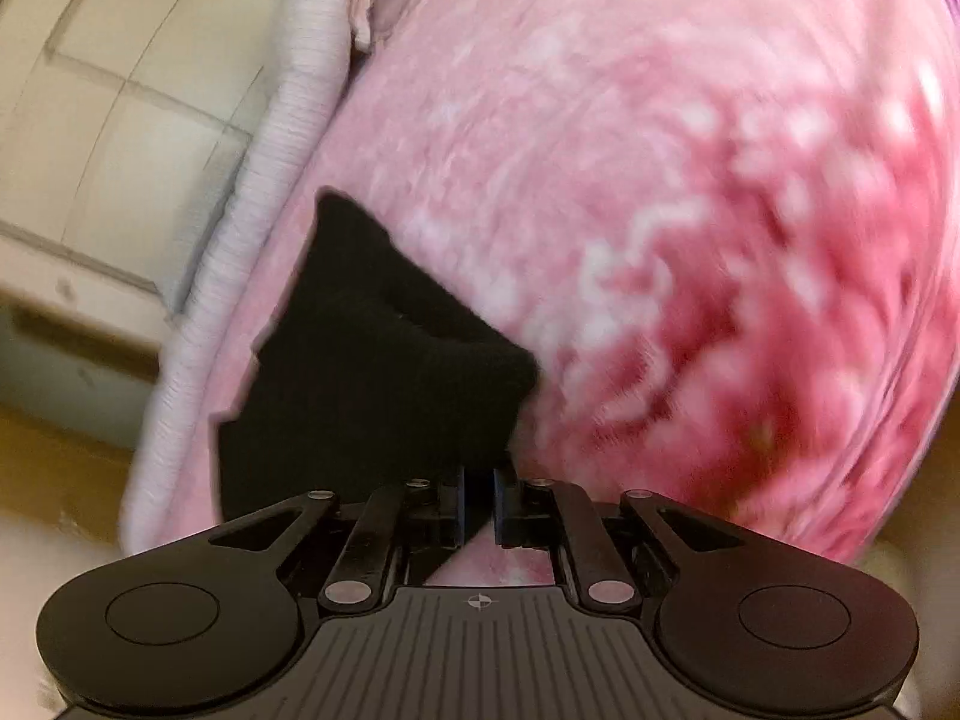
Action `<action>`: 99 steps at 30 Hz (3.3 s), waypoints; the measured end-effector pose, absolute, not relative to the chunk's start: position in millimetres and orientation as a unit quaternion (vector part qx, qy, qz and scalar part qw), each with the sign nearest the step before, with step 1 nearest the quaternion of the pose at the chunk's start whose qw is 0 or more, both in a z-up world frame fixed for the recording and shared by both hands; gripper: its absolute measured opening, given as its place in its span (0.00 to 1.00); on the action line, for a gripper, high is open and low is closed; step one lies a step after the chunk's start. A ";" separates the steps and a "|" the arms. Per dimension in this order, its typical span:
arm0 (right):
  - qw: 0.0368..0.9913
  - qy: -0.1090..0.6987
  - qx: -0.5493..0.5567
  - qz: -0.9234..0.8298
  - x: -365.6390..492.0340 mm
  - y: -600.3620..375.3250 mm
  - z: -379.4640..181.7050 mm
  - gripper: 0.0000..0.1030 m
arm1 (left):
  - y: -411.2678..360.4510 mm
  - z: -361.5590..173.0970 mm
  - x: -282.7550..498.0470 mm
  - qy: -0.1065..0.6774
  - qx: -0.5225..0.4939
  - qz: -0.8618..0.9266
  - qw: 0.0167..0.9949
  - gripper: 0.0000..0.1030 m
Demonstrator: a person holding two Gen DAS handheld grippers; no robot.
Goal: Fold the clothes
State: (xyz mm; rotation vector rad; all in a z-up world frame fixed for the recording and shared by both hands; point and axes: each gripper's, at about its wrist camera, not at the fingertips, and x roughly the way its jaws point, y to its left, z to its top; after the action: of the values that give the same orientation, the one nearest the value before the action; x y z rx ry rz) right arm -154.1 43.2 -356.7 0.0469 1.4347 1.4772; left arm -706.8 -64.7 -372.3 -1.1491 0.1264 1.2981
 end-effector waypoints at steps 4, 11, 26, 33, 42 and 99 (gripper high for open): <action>0.523 0.577 -0.022 0.627 -146.9 40.5 -344.1 0.15 | -77.7 -359.7 -720.3 0.030 -0.507 0.591 0.627 0.21; 0.607 0.366 -0.119 0.695 -180.0 25.0 -290.2 0.26 | -87.1 -320.6 -701.8 0.056 -0.425 0.638 0.640 0.21; 0.614 0.264 -0.280 0.689 -253.5 23.2 -313.3 0.26 | -67.2 -316.0 -627.1 0.222 -0.373 0.654 0.619 0.28; 0.590 0.316 -0.266 0.694 -260.9 14.0 -336.0 0.34 | -67.7 -338.1 -604.3 0.285 -0.378 0.661 0.582 0.29; 0.583 0.351 -0.253 0.688 -265.9 -17.7 -304.4 0.34 | -98.0 -307.5 -581.5 0.291 -0.354 0.671 0.583 0.30; 0.450 0.266 -0.217 0.824 -243.6 202.9 -325.7 0.10 | 94.4 -348.2 -647.9 0.216 -0.292 0.584 0.726 0.09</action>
State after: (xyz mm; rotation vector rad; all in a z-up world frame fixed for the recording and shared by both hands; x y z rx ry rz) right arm -243.6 202.9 -325.7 -0.5355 0.6580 2.0375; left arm -647.9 94.4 -348.2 -0.6435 0.4756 1.2873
